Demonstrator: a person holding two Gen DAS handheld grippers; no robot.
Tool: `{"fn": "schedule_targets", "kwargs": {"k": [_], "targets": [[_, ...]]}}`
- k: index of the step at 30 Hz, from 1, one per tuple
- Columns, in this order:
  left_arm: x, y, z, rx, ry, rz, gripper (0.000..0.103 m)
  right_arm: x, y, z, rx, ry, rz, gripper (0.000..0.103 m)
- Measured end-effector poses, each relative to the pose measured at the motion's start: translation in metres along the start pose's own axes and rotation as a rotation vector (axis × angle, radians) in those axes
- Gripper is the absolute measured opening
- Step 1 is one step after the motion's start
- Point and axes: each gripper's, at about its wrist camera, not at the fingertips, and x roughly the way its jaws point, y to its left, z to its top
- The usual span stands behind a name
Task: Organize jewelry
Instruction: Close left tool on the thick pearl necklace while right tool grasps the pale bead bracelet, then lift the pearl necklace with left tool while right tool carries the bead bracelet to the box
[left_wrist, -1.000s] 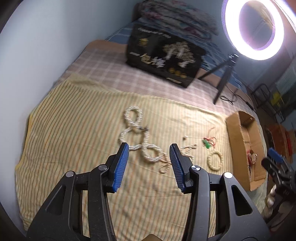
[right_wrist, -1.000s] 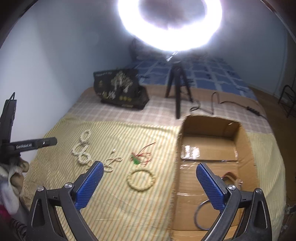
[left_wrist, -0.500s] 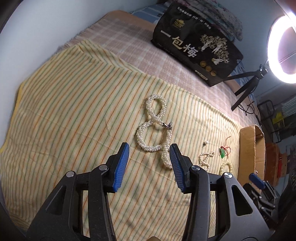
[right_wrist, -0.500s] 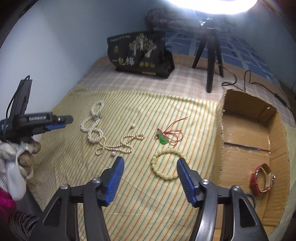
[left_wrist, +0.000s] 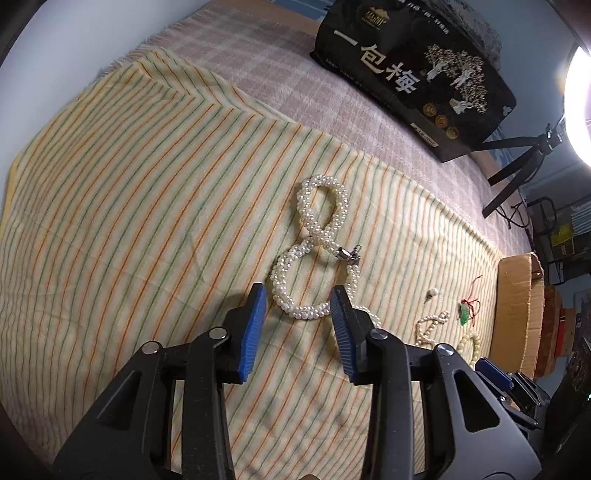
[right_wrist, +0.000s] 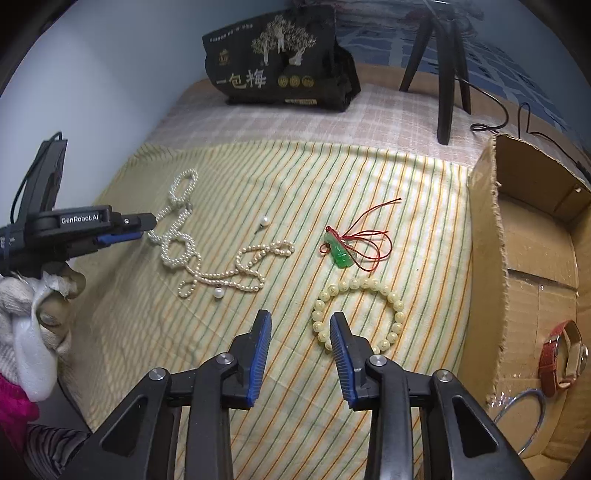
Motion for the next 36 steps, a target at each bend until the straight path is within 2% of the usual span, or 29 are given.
{"fn": "schedule_targets", "kwargs": {"k": [5, 10, 17, 20, 24, 30, 36], "targets": [[0.009, 0.002, 0.003, -0.015, 0.011, 0.0, 0.036, 0.011, 0.004, 0.003, -0.028, 0.022, -0.039, 0.033], [0.018, -0.001, 0.005, -0.001, 0.016, 0.028, 0.03, 0.023, 0.003, 0.005, -0.039, 0.046, -0.064, 0.031], [0.027, -0.003, 0.007, 0.017, 0.01, 0.062, 0.011, 0.034, 0.002, 0.004, -0.045, 0.062, -0.079, 0.031], [0.026, 0.0, 0.007, 0.022, 0.008, 0.059, 0.009, 0.038, 0.004, 0.003, -0.06, 0.062, -0.09, 0.031], [0.024, 0.002, 0.005, 0.031, 0.003, 0.06, 0.007, 0.039, 0.007, 0.003, -0.075, 0.056, -0.104, 0.025], [0.008, 0.008, 0.005, 0.016, -0.011, 0.036, 0.006, 0.035, 0.001, 0.001, -0.061, 0.037, -0.104, 0.006], [-0.021, 0.015, 0.007, -0.017, -0.068, -0.033, 0.006, 0.023, -0.002, 0.0, -0.021, 0.015, -0.052, 0.005]]}}
